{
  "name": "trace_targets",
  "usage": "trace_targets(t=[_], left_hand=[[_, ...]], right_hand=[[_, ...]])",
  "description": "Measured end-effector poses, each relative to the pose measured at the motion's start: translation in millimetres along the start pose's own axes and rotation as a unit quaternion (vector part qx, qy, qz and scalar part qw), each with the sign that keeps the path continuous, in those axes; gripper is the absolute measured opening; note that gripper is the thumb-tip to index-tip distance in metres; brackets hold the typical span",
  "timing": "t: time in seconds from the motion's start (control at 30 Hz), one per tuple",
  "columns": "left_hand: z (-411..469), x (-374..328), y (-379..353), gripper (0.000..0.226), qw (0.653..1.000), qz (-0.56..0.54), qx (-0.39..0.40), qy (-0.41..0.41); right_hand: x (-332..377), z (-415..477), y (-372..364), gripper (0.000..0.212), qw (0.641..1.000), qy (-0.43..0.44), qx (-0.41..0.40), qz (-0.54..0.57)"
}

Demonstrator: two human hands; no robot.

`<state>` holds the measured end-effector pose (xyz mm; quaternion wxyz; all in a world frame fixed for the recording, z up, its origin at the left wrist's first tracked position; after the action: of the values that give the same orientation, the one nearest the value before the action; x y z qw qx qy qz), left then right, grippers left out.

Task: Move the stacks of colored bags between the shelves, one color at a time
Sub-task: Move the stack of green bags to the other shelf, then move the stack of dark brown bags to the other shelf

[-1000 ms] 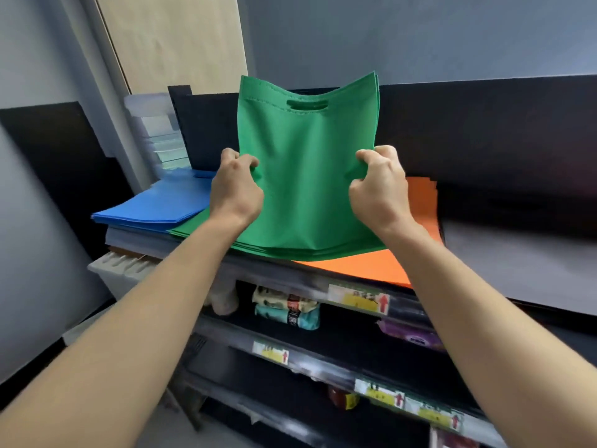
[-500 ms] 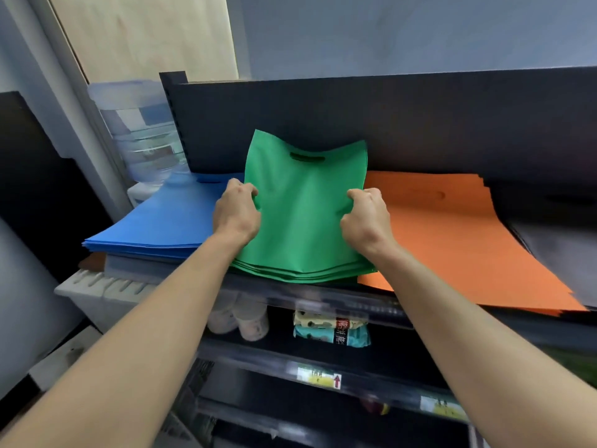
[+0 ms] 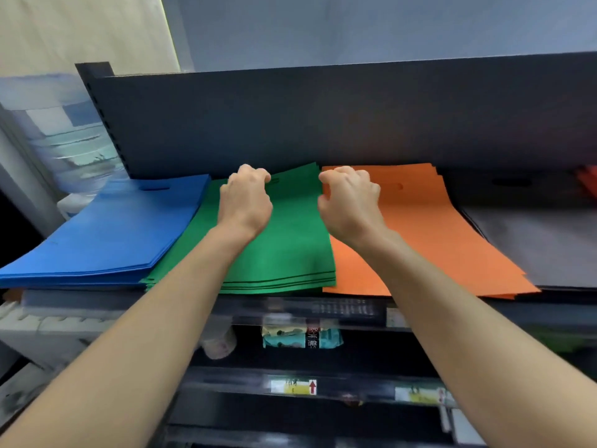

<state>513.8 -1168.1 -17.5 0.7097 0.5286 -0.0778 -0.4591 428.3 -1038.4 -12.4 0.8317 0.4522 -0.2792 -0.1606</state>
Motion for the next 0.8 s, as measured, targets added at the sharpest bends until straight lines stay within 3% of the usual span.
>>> trace_targets(t=[0.2,0.4,0.63,0.8], left_hand=[[-10,-121,2,0.037,0.986,-0.083,-0.04,-0.139],[-40,-261,2,0.033,0.951,-0.152,-0.059,-0.262],[-111,-446,-17,0.037,0.894,-0.246,-0.039,-0.373],[-183,-576,-37,0.038,0.843,-0.308,-0.005,-0.44]], right_hand=[[-42,-12,66,0.031,0.996,0.026,-0.077,-0.037],[-131,-44,154,0.031,0.981,-0.016,-0.146,-0.131],[-272,-124,265,0.032,0.945,-0.133,-0.165,-0.25],[-365,-211,347,0.031,0.897,-0.237,-0.179,-0.327]])
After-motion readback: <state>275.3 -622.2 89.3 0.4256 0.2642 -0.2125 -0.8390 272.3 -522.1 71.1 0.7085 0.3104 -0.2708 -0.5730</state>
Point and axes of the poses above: each hand's wrist, its own z-axis towards the middle knuckle, its own y-axis out of the back of the hand, x = y × z, the point moved 8 cm from there along z, towards the middle knuckle, and after that the axes turned 2 degrees about y, right-handed, at the moved point
